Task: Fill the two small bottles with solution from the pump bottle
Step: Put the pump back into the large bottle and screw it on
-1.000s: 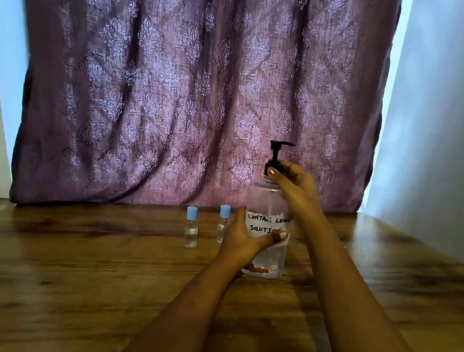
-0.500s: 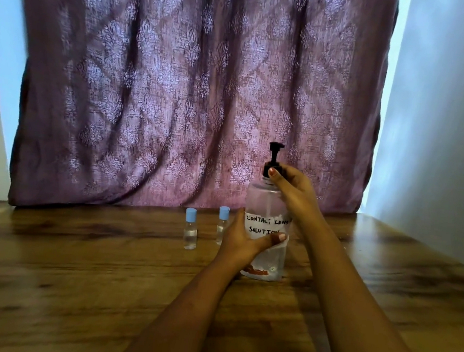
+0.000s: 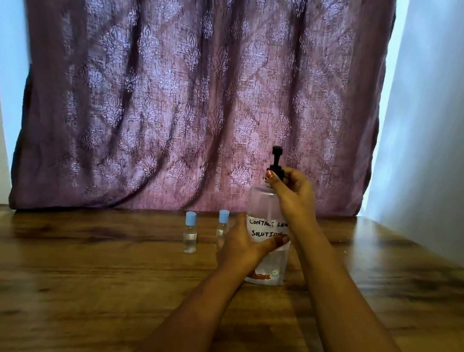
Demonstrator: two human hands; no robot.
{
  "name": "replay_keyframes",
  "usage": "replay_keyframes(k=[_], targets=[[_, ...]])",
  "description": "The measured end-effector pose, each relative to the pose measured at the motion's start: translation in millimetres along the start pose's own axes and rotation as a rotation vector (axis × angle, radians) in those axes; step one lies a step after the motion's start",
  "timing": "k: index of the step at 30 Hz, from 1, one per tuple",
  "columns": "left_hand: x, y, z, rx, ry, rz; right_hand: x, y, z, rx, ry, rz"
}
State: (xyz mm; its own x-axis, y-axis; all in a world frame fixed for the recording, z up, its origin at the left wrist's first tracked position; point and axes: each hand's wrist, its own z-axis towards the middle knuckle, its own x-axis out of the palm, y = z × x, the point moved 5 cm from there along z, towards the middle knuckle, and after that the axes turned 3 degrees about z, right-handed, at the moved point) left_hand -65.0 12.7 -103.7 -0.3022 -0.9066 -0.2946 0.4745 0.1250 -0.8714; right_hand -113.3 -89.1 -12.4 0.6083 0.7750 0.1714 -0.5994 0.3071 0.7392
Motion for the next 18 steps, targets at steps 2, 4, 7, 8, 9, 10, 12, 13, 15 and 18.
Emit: replay_keyframes(k=[2,4,7,8,9,10,12,13,15,18], targets=[[-0.5,0.3,-1.0,-0.003,-0.01,-0.03,2.9,1.8,-1.1,0.018,0.081,0.031],[-0.8,1.1,-0.8,-0.011,0.005,-0.07,1.8,1.0,-2.2,0.039,0.167,0.006],[-3.1,2.4,2.1,-0.023,0.048,-0.054,-6.4,-15.7,-7.6,0.285,0.35,0.067],[-3.5,3.1,2.9,-0.024,0.065,-0.043,-10.1,-23.7,-11.8,0.385,0.429,0.09],[-3.8,4.0,3.5,-0.027,0.086,-0.041,-14.3,-31.2,-15.7,0.458,0.502,0.061],[-3.9,5.1,3.7,-0.03,0.11,-0.045,-18.8,-38.8,-18.6,0.507,0.563,-0.017],[-3.6,7.7,4.0,-0.033,0.152,-0.069,-25.2,-50.0,-21.7,0.547,0.612,-0.14],[-3.7,9.4,4.6,-0.033,0.169,-0.088,-27.3,-53.2,-20.7,0.541,0.598,-0.164],[-4.5,12.1,6.2,-0.025,0.186,-0.095,-32.2,-55.3,-14.6,0.487,0.511,-0.185],[-8.4,14.9,8.0,-0.006,0.155,-0.056,-46.1,-55.2,-3.4,0.357,0.271,-0.187]])
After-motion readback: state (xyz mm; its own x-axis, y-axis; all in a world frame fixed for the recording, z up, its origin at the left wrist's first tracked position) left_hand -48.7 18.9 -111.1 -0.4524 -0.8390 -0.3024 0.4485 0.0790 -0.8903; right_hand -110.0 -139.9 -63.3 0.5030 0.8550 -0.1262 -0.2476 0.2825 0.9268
